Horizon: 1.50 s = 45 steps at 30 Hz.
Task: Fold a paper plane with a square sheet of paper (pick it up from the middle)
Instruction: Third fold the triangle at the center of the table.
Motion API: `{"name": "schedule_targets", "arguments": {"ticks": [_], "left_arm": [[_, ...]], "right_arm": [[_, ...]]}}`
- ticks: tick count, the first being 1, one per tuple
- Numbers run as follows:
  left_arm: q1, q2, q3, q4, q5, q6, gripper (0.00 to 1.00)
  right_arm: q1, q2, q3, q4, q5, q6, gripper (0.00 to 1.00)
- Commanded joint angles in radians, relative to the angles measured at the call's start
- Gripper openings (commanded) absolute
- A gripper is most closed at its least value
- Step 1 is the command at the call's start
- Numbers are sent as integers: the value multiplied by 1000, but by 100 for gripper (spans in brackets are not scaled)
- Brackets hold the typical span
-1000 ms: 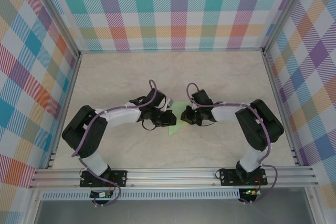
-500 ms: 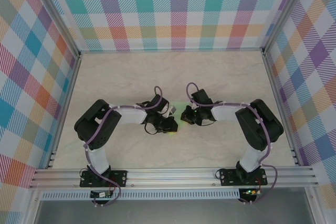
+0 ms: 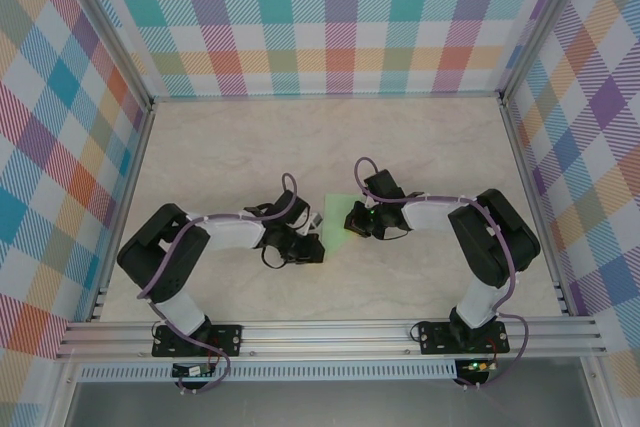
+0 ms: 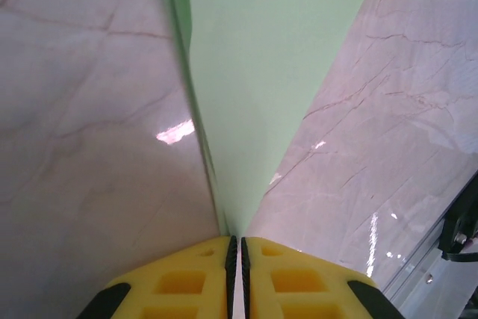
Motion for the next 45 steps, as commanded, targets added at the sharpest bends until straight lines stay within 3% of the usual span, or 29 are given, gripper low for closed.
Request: {"name": "schedule_targets", "arguments": {"ticks": [1, 9, 16, 24, 33, 45], "left_arm": [[9, -45, -39, -107, -45, 6, 13], [12, -170, 30, -64, -56, -60, 16], [11, -21, 154, -5, -51, -72, 17], [14, 152, 231, -32, -149, -48, 7], [14, 162, 181, -72, -215, -12, 3], [14, 157, 190, -107, -221, 10, 2]], "right_arm": [[-2, 32, -10, -104, 70, -23, 8], [-2, 24, -7, -80, 53, 0, 8], [-2, 19, 5, -76, 38, 5, 10], [-1, -4, 32, -62, 30, 12, 11], [8, -132, -28, 7, -1, 5, 12], [76, -24, -106, 176, 8, 102, 8]]}}
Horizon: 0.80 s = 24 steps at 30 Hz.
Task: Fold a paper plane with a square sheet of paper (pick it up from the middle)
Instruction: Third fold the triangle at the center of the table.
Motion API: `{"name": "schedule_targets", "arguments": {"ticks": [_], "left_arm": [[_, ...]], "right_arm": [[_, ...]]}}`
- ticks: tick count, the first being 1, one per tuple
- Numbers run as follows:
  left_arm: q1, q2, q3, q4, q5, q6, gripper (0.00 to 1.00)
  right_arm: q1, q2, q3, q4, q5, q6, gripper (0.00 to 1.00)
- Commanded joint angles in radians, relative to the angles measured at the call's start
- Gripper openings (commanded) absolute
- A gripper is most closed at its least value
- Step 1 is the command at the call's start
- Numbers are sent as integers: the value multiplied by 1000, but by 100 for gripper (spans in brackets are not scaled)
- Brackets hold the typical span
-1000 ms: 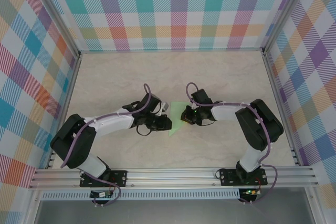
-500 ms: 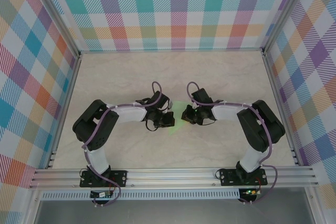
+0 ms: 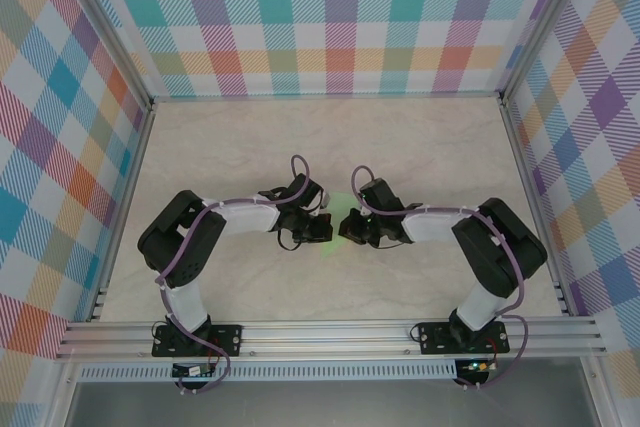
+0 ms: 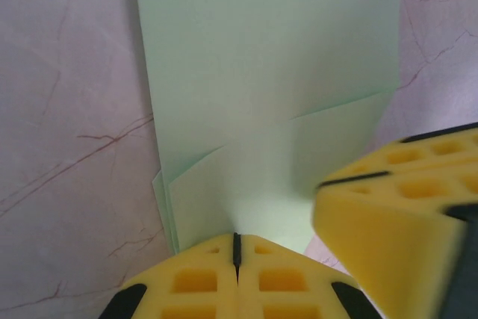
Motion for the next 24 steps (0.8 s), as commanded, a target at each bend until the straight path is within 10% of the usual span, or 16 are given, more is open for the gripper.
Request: {"name": "schedule_targets", "arguments": {"ticks": [1, 24], "left_arm": [[7, 14, -20, -95, -77, 30, 2], [9, -23, -130, -87, -39, 78, 0]], "right_arm": [[2, 43, -14, 45, 12, 27, 8], [-216, -39, -46, -31, 88, -61, 12]]}}
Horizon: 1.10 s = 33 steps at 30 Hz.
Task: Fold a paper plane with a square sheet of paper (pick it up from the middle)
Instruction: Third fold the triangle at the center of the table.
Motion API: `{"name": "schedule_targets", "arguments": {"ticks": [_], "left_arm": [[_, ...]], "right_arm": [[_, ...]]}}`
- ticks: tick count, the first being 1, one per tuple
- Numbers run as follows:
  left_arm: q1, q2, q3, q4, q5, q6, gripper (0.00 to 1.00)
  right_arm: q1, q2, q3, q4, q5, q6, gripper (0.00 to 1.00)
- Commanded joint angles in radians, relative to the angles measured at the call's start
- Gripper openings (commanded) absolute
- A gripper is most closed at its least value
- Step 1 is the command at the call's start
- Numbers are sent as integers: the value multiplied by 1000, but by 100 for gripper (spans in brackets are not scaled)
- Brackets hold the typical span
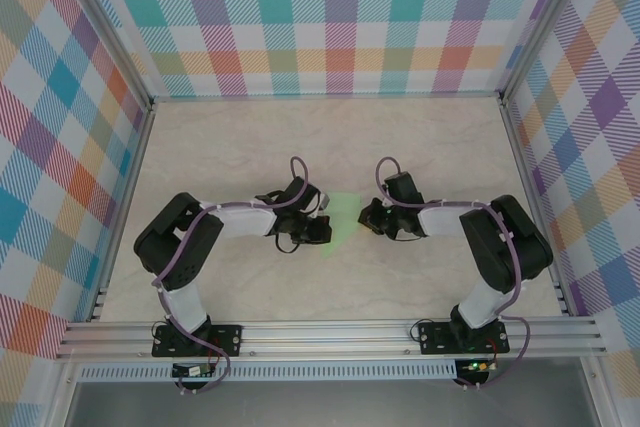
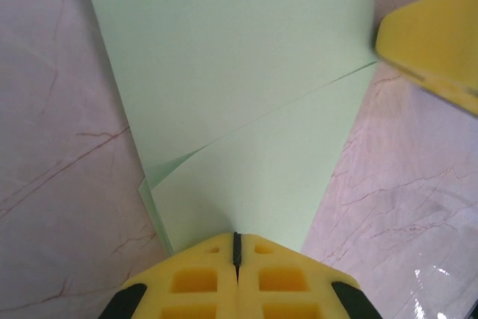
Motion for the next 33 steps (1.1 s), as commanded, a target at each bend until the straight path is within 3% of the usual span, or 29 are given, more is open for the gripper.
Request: {"name": "schedule_targets", "arguments": {"ticks": [1, 9, 16, 24, 33], "left_arm": [[9, 0, -77, -153, -34, 40, 0], [8, -148, -194, -161, 35, 77, 1], [8, -333, -264, -242, 5, 63, 5], [10, -427, -185, -262, -34, 14, 13], [12, -357, -103, -203, -56, -51, 18]], "right_arm": [[-26, -39, -5, -70, 80, -37, 12], [-14, -253, -47, -123, 28, -27, 26], [54, -396, -119, -173, 16, 24, 43], [117, -395, -111, -198, 54, 82, 64], [153, -203, 58, -286, 34, 52, 68]]}}
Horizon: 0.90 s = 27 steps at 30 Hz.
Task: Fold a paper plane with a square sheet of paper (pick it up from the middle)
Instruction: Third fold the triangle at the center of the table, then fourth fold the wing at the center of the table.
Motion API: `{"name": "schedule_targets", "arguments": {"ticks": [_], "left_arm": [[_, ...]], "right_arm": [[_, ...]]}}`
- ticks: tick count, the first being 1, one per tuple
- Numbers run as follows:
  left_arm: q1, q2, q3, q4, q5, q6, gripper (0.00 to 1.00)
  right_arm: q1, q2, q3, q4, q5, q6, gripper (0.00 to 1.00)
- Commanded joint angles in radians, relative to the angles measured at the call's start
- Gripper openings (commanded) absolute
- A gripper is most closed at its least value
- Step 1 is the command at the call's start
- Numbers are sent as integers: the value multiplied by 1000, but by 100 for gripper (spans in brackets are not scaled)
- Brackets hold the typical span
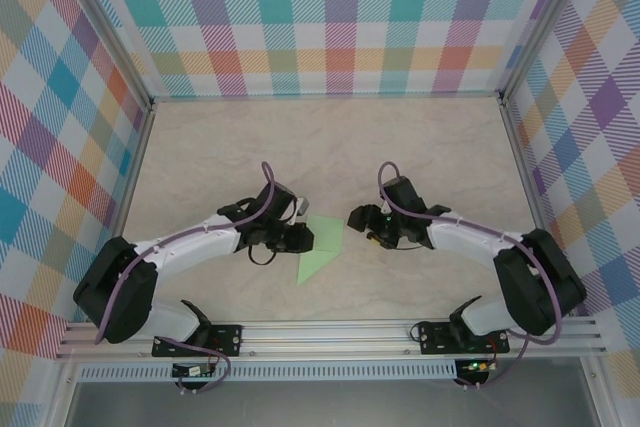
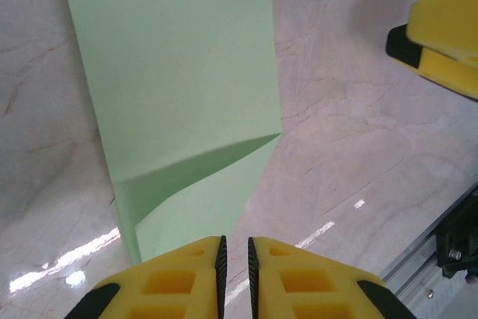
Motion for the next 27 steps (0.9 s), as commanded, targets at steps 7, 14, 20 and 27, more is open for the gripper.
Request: {"name": "schedule_targets", "arguments": {"ticks": [7, 14, 20, 27], "left_arm": [[27, 88, 9, 43, -29, -78, 20], [56, 115, 9, 118, 2, -116, 22], [59, 150, 18, 125, 6, -112, 21], [60, 188, 23, 117, -14, -101, 21]], "right_arm": [[76, 131, 161, -152, 68, 19, 71], [79, 129, 161, -171, 95, 23, 69], [79, 141, 164, -145, 64, 16, 69], [79, 165, 160, -73, -8, 7, 68]]}}
